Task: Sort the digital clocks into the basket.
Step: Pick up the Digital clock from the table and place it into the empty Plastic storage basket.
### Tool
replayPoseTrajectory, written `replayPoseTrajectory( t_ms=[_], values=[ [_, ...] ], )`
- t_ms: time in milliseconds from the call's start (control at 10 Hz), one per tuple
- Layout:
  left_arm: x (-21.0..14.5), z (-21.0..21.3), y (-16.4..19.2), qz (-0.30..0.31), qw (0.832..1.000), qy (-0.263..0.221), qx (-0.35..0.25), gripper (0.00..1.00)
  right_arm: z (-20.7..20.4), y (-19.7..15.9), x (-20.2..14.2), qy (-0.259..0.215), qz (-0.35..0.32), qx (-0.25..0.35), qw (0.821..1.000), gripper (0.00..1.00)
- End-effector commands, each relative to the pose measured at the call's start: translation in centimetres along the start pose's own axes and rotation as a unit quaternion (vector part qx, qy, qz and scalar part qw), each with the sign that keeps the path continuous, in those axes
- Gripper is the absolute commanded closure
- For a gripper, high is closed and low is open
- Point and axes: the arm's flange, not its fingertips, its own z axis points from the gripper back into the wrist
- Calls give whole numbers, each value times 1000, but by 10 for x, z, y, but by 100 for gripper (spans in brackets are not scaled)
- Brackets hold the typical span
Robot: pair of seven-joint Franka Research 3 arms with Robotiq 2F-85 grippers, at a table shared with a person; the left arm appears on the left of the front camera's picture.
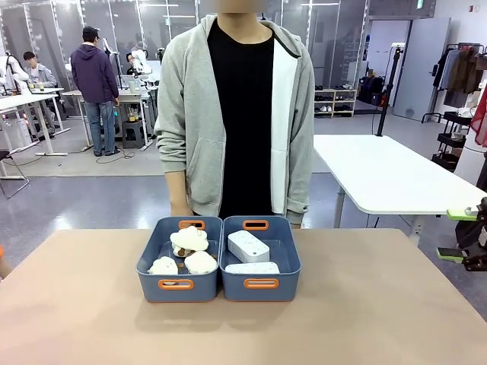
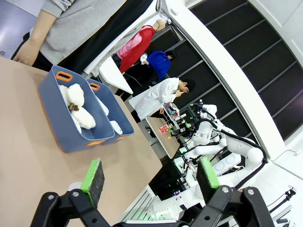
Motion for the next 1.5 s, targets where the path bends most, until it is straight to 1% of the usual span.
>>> replayPoseTrajectory(
  t_ms=[0,1400],
  values=[
    [1,0,-3,-6,1000,-3,-8,0,1,1,-3,4,1,0,1000,0],
    [1,0,-3,-6,1000,-3,-8,0,1,1,-3,4,1,0,1000,0]
  ],
)
